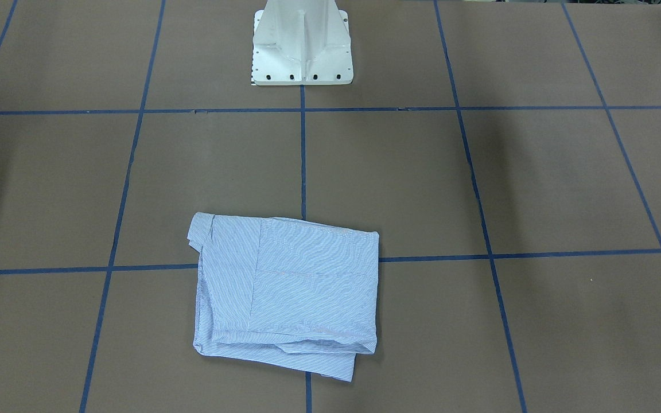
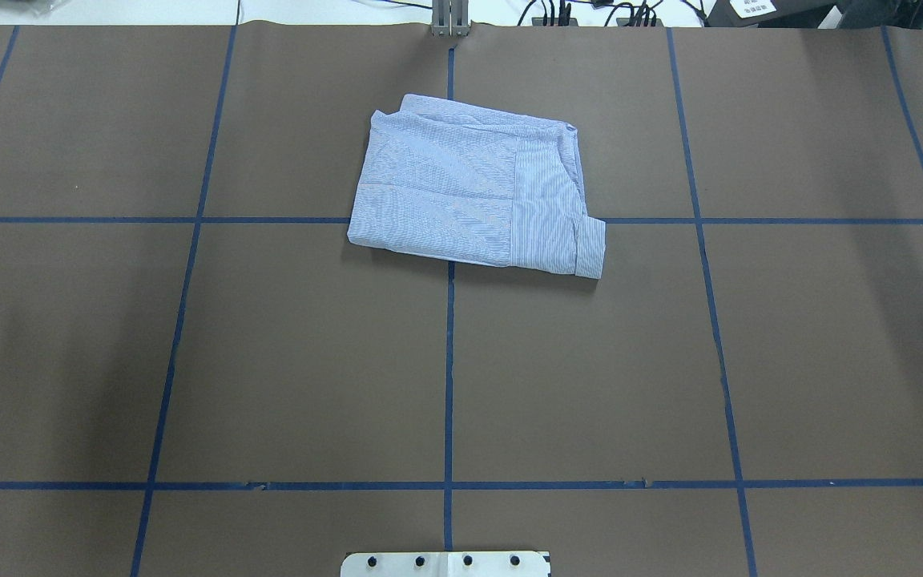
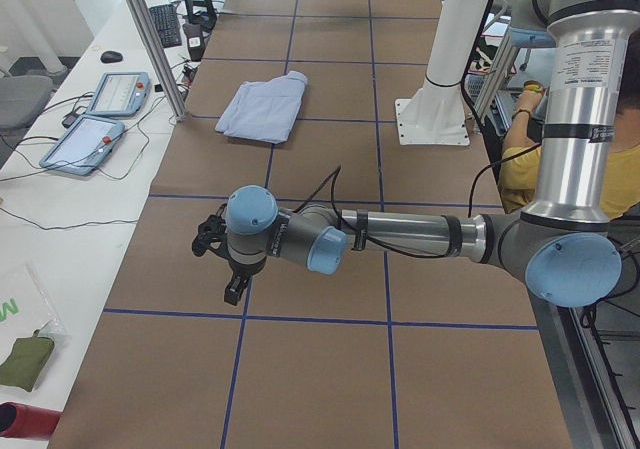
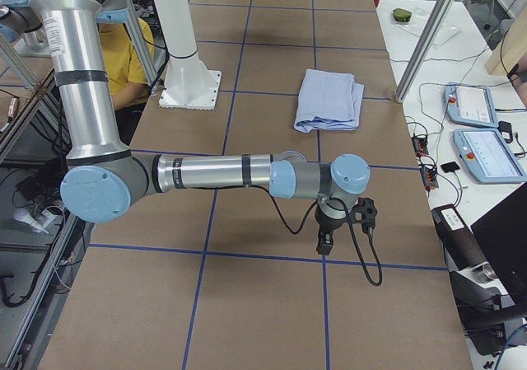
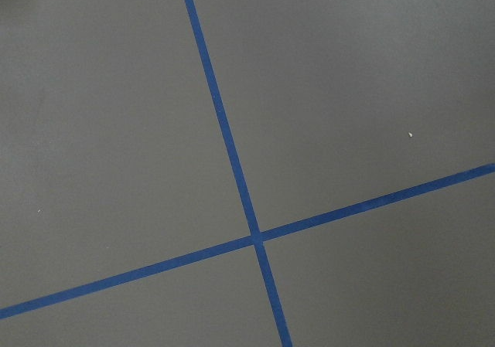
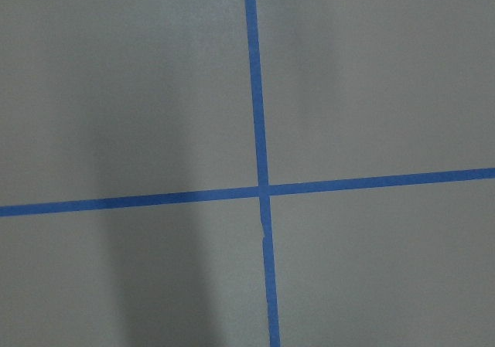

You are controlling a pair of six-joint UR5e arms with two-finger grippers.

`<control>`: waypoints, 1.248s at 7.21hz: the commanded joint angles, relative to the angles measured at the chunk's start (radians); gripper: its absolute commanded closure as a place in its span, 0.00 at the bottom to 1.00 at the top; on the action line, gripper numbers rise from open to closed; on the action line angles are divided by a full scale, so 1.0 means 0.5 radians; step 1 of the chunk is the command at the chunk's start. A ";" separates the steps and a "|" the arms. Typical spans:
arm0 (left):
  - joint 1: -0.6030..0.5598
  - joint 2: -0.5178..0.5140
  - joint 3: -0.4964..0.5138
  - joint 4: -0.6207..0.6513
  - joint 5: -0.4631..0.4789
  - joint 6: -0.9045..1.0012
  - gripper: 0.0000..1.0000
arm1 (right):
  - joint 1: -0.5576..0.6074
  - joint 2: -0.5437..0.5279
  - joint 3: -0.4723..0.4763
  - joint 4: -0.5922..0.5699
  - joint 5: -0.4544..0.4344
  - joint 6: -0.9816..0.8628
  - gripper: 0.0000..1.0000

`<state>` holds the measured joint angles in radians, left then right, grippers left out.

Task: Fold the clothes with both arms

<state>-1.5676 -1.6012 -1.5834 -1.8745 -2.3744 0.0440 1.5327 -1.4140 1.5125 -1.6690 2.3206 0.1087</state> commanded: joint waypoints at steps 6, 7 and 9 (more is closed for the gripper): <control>0.009 0.015 -0.027 -0.022 0.058 0.007 0.01 | -0.031 -0.019 0.043 0.000 0.087 0.010 0.00; 0.009 0.015 -0.018 -0.025 0.058 0.010 0.01 | -0.031 -0.010 0.052 0.000 0.041 0.010 0.00; 0.009 0.015 -0.018 -0.043 0.061 0.016 0.01 | -0.031 -0.013 0.061 0.000 0.037 0.010 0.00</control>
<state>-1.5632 -1.5945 -1.5936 -1.8894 -2.3451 0.0508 1.5171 -1.4195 1.5389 -1.6690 2.3441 0.1134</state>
